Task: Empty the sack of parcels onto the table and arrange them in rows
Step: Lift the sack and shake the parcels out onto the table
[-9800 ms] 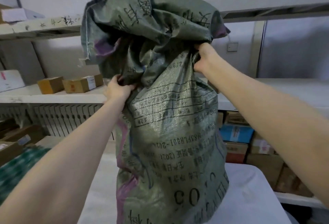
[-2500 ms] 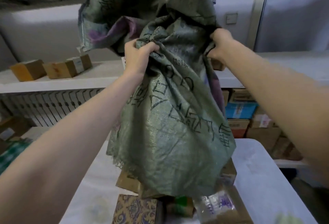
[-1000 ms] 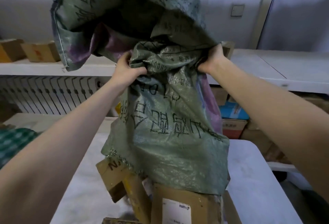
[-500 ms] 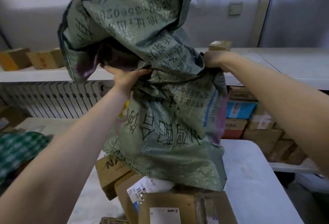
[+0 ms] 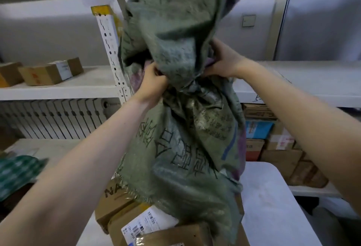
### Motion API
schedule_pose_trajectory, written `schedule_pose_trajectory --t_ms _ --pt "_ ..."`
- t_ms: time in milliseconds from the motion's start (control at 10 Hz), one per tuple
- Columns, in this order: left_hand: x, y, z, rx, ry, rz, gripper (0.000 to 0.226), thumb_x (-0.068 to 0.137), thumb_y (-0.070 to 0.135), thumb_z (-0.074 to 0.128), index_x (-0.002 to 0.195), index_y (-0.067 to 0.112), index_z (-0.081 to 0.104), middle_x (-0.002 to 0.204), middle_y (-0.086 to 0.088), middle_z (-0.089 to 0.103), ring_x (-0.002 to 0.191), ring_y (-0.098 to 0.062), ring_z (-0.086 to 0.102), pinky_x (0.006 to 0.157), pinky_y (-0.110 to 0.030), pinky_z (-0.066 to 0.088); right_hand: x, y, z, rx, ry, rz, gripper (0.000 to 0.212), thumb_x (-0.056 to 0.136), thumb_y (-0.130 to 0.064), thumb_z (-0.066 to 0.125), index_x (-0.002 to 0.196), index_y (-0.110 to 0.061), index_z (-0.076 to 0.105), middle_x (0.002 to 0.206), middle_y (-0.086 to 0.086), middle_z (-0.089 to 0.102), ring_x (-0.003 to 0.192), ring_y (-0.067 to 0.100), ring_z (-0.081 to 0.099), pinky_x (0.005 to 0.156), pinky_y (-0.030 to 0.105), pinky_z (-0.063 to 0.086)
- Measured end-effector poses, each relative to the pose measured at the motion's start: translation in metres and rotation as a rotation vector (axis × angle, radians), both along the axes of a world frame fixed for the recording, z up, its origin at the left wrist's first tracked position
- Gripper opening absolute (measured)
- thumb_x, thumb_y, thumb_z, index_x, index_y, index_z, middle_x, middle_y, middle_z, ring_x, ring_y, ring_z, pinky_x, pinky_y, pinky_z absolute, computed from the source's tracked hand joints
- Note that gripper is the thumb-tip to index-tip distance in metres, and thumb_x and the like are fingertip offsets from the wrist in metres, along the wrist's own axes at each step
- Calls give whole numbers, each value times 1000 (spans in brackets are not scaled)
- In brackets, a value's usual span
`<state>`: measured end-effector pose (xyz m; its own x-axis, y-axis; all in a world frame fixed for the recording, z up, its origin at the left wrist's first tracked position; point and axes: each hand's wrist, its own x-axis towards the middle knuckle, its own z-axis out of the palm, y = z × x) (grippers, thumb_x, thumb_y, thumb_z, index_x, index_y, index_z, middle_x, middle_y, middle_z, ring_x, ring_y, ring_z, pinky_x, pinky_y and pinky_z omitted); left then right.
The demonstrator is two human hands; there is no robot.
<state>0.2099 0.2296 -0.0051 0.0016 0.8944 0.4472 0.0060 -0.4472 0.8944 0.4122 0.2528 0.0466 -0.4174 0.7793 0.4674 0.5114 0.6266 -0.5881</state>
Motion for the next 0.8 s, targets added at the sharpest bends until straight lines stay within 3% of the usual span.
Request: schedule_pose_trajectory --t_ms 100,200,300,400,500,600,700,800 --pt "-3 3 -12 -147 37 -2 78 54 22 84 123 -1 57 116 -15 69 109 -28 66 95 -45 53 5 2 -19 85 -22 -218 27 85 1 63 109 -9 61 108 7 65 106 10 61 83 21 40" --pt "-1 6 -14 -196 125 40 69 70 10 82 130 -1 51 118 -11 65 109 -25 63 92 -35 54 5 3 -23 120 -169 -413 30 92 0 51 122 5 56 124 20 59 116 34 54 86 29 40" --pt "4 7 6 -118 127 142 67 69 -3 77 130 0 49 115 -9 63 110 -26 60 96 -38 52 10 -3 -12 211 -158 -523 35 96 -2 46 129 7 50 133 22 53 124 34 49 96 30 38" --pt "5 10 23 -15 104 181 69 58 5 76 123 5 52 115 -9 63 112 -25 60 97 -41 52 21 1 9 172 323 -384 42 99 -15 44 135 7 41 136 19 50 132 27 44 105 29 36" --pt "8 7 24 -7 28 184 82 60 13 79 135 5 45 126 -11 60 118 -26 59 96 -43 53 26 10 14 -23 767 -136 29 107 -16 25 125 0 41 112 4 57 96 4 65 83 20 53" --pt "4 10 12 -58 44 249 69 64 7 83 125 9 51 120 -11 64 112 -25 62 96 -45 52 20 10 2 -19 692 -121 28 104 -16 38 127 0 43 119 6 56 98 1 64 86 19 53" --pt "-8 5 1 -182 50 290 81 65 12 86 135 11 46 119 -4 62 113 -26 61 97 -45 52 11 7 -11 -13 568 -128 56 88 -30 62 133 -2 46 133 9 53 124 19 51 107 37 44" --pt "-23 0 11 -167 186 213 101 61 26 90 145 17 33 128 5 51 120 -15 52 103 -34 45 -8 7 3 38 634 -95 43 87 -23 61 125 -5 51 128 10 57 122 22 53 106 43 44"
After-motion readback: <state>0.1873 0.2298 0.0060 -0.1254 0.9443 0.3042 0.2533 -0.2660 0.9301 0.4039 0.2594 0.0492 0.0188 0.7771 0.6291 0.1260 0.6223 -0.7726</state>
